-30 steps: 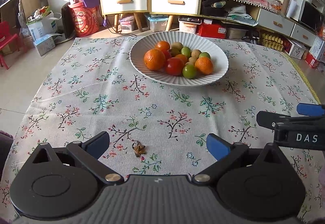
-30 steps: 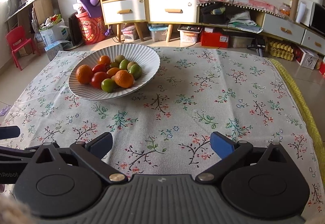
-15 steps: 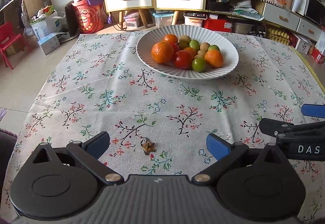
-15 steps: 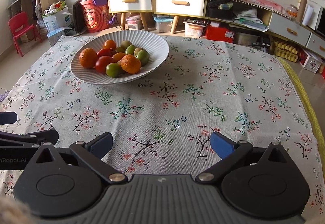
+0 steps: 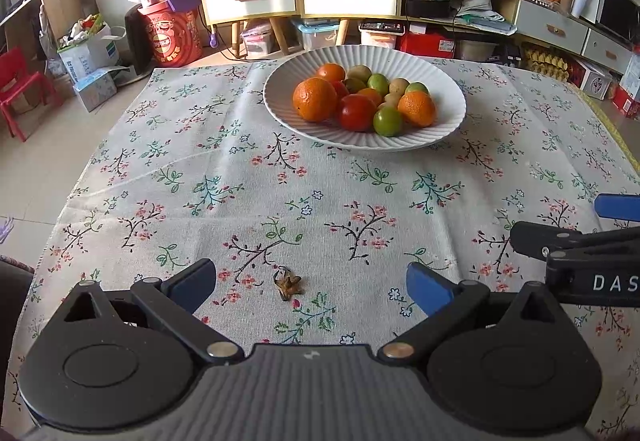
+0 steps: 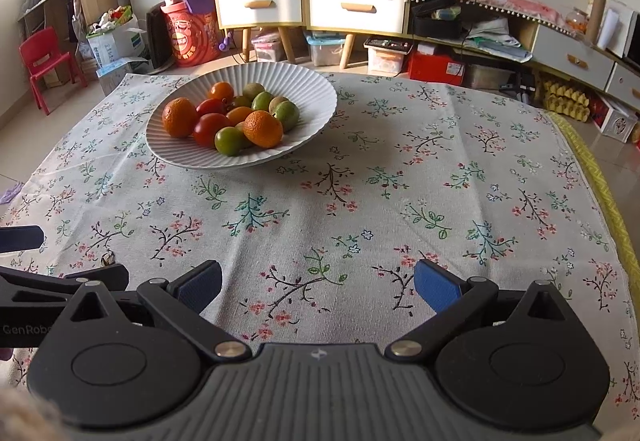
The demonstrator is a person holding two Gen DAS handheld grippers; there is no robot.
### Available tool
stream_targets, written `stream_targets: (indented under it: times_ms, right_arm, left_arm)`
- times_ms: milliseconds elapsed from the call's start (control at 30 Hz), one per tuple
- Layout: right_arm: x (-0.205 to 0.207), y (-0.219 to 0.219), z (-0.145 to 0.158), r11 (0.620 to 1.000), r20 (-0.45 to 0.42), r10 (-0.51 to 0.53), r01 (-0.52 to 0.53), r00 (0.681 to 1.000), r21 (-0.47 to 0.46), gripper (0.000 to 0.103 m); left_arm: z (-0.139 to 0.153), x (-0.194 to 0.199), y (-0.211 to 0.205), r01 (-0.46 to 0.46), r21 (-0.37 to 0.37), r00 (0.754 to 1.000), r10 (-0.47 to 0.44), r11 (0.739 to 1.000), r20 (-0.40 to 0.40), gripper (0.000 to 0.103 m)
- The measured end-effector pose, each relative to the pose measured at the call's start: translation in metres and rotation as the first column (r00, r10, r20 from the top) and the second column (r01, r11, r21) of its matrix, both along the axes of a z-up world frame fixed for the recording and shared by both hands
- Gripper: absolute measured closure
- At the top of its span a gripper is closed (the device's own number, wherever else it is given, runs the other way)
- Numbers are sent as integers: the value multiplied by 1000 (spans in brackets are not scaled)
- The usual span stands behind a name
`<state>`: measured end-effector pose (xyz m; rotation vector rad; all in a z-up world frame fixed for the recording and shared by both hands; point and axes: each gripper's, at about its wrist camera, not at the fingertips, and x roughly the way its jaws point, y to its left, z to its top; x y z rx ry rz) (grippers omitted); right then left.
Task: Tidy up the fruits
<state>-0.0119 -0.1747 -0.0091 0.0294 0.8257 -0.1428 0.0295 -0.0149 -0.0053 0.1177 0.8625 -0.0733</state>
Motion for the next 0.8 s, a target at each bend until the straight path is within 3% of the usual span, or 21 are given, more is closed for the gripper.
stream_targets:
  times_ms: [800]
  right_arm:
    - [1, 0, -1, 1000, -9, -3, 3, 1000, -2, 1]
  left_arm:
    - [-1, 0, 0, -4, 3, 1000, 4, 1000, -4, 2]
